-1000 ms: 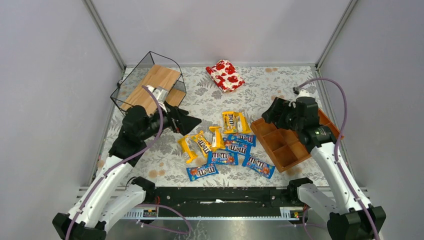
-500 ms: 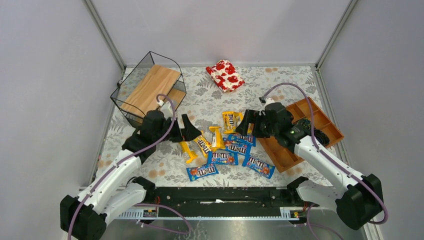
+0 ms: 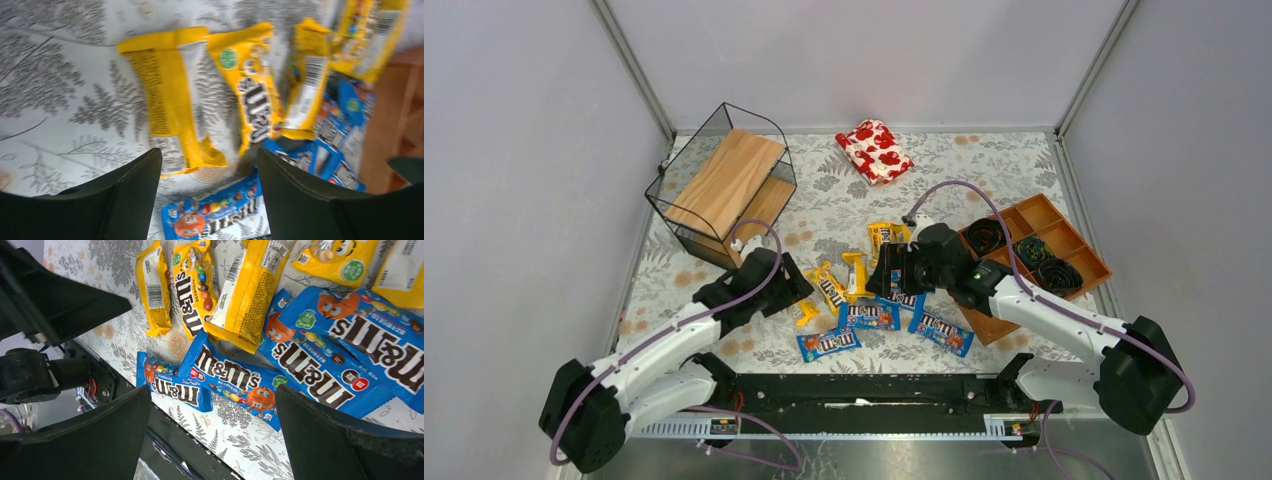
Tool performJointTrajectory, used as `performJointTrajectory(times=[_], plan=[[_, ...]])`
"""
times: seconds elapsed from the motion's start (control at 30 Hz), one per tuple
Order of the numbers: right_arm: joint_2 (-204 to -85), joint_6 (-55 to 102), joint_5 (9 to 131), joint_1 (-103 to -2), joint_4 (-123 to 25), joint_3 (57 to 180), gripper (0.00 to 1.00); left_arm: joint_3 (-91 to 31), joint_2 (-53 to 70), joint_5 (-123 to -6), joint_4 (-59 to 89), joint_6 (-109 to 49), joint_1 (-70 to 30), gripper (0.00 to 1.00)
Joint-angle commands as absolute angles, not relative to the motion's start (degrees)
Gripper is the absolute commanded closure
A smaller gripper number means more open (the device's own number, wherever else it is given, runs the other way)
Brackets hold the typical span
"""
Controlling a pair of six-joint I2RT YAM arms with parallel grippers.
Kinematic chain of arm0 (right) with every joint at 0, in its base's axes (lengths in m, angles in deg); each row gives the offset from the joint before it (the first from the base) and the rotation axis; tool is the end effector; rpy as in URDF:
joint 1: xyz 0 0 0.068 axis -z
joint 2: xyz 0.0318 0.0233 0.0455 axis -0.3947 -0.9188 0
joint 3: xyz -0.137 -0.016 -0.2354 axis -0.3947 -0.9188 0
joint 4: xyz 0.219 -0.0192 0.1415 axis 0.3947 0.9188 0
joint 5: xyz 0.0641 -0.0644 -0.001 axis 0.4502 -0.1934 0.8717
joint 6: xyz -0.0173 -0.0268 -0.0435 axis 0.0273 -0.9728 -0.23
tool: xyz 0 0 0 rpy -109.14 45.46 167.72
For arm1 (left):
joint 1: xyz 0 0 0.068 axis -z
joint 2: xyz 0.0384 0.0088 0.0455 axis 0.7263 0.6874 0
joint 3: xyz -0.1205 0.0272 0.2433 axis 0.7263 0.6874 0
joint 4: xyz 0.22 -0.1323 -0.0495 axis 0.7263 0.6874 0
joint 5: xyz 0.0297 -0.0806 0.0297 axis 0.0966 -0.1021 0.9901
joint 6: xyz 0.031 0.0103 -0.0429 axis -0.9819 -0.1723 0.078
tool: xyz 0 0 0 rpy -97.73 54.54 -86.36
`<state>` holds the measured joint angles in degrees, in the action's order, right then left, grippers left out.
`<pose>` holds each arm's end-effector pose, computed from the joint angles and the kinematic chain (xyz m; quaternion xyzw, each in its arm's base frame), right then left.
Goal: Place and organize the candy bags onto the shelf
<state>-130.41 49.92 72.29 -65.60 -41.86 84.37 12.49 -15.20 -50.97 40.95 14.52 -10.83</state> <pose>0.1848 0.1772 0.2448 -0.1107 0.8714 0.3517 0.3235 0.1498 -0.1036 0.2045 -0.1836 0.9090 -0.2381 0.2885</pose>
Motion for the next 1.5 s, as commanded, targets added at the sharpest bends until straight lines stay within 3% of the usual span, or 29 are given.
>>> performJointTrajectory(times=[0.0, 0.13, 0.3, 0.63, 0.73, 1.03, 1.23, 1.47], plan=[[-131.32, 50.54, 73.08, -67.57, -45.49, 83.8, 0.0, 9.21, -10.15, -40.45, 46.29, 21.37, -9.13, 0.24], [-131.74, 50.2, 72.91, -67.98, -45.95, 83.25, 0.0, 8.62, -6.16, -39.4, 46.81, 22.58, -8.49, 0.19], [-132.24, 49.91, 72.95, -68.64, -46.3, 83.41, 0.0, 9.27, -1.74, -40.15, 43.26, 22.9, -8.34, 0.2], [-132.34, 50.5, 72.32, -70.66, -46.78, 83.38, 0.0, 13.61, 1.56, -40.38, 35.38, 25.83, -8.4, 0.4], [-132.86, 50.95, 72.0, -71.37, -47.08, 83.33, 0.0, 14.01, 1.22, -40.22, 34.69, 26.52, -8.43, 0.51], [-135.58, 52.22, 67.79, -76.5, -49.21, 84.3, 0.0, 14.82, -7.04, -40.98, 34.11, 30.47, -8.8, 0.61], [-137.92, 54.54, 63.55, -81.13, -57.04, 84.94, 0.0, 15.63, -11.58, -49.04, 30.79, 36.41, -11.68, 0.65], [-140.38, 57.08, 51.41, -88.73, -66.09, 85.02, 0.05, 21.16, -11.85, -65.0, 13.48, 49.61, -14.67, 0.67]])
